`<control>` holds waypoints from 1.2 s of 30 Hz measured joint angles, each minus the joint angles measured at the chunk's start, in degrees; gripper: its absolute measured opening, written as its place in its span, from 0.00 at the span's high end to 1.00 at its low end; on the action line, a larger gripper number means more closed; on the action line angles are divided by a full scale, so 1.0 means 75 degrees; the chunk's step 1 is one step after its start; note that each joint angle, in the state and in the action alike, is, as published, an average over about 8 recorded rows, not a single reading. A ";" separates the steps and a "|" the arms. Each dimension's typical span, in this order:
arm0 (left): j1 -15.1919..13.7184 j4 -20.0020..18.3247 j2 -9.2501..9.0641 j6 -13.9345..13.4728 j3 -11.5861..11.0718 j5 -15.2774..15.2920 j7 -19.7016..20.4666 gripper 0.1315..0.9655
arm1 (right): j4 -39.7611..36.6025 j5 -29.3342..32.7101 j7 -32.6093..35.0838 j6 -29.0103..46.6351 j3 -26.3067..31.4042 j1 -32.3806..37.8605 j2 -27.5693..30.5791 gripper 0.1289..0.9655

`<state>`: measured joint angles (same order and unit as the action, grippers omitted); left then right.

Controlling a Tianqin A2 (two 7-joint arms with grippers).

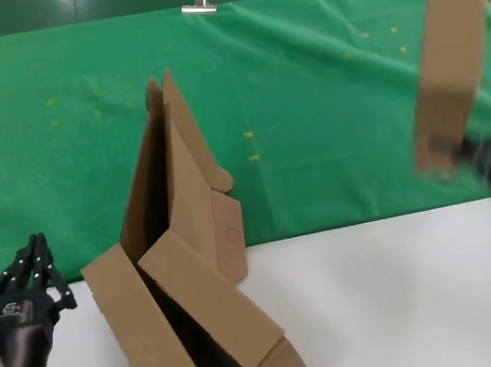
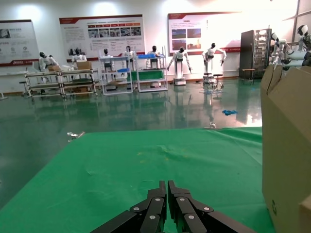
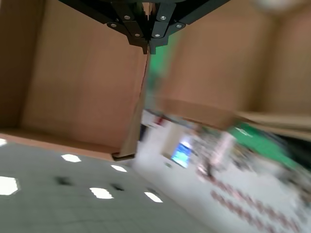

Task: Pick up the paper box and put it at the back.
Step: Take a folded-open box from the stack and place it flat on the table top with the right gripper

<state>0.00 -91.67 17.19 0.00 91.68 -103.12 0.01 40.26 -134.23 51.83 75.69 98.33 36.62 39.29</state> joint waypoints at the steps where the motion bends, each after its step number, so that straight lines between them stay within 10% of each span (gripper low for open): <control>1: 0.0000 0.0000 0.0000 0.0000 0.0000 0.0000 0.0000 0.96 | 0.0105 0.0133 0.0122 -0.0324 -0.0230 0.0099 -0.0048 0.98; 7: 0.0000 0.0000 0.0000 0.0000 0.0000 0.0000 0.0000 0.96 | -0.0587 0.1724 0.1676 -0.2348 -0.0658 0.1625 -0.0861 0.98; 14: 0.0000 0.0000 0.0000 0.0000 0.0000 0.0000 0.0001 0.96 | -0.2748 0.3933 0.2818 -0.4336 0.0562 0.3671 -0.1712 0.98; 24: 0.0000 0.0000 0.0000 0.0000 0.0000 0.0002 0.0004 0.95 | -0.4438 0.5986 0.1652 -0.5154 0.2164 0.4838 -0.2132 0.98; 36: 0.0000 0.0000 0.0000 0.0000 0.0000 0.0002 0.0002 0.89 | -0.2295 0.7057 -0.1076 -0.5271 0.2757 0.3771 -0.2063 0.97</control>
<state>0.00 -91.67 17.19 0.00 91.68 -103.11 0.03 23.05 -81.30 43.76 36.16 119.01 64.90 23.82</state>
